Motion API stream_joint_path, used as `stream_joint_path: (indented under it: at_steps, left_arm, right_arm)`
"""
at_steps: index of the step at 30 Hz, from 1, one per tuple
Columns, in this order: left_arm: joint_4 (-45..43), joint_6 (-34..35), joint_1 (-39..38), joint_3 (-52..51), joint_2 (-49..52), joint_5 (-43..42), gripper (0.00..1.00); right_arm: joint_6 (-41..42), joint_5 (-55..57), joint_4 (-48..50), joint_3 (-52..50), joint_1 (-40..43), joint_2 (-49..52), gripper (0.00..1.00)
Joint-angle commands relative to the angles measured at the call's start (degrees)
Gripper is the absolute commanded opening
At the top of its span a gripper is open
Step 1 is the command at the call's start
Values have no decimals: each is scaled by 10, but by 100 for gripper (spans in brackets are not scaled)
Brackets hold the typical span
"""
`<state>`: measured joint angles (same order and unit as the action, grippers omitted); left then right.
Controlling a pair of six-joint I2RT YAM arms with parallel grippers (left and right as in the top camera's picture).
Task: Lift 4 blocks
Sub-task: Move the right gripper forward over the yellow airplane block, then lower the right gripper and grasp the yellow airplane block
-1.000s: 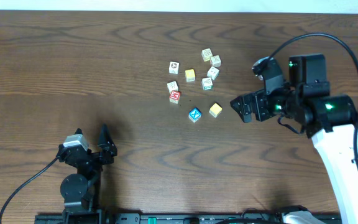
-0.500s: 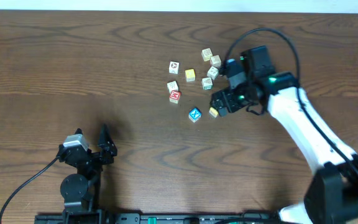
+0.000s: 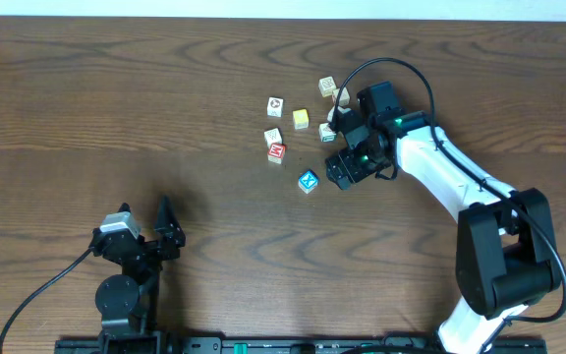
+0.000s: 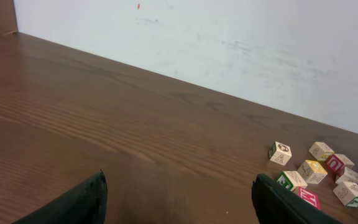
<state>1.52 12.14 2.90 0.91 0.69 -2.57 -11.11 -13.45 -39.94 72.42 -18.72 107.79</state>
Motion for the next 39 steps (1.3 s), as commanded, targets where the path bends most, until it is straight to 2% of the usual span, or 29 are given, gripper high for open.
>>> stream_joint_path:
  at_steps: [1, 13, 20, 32, 39]
  left_arm:
    - [25, -5, -1, -7, -1, 17, 75]
    - [25, -5, -1, -7, -1, 17, 75]
    - [25, -5, -1, -7, -1, 17, 75]
    - [25, -5, -1, -7, -1, 17, 75]
    - [26, -5, -1, -7, -1, 17, 75]
  right_arm:
    - [-28, -1, -1, 3, -5, 12, 85]
    - [-51, -1, -1, -2, -7, 13, 87]
    - [-64, -1, 5, -2, -9, 13, 81]
    - [-72, -1, 8, -2, -9, 43, 80]
    - [-78, 13, 10, -2, -9, 73, 72]
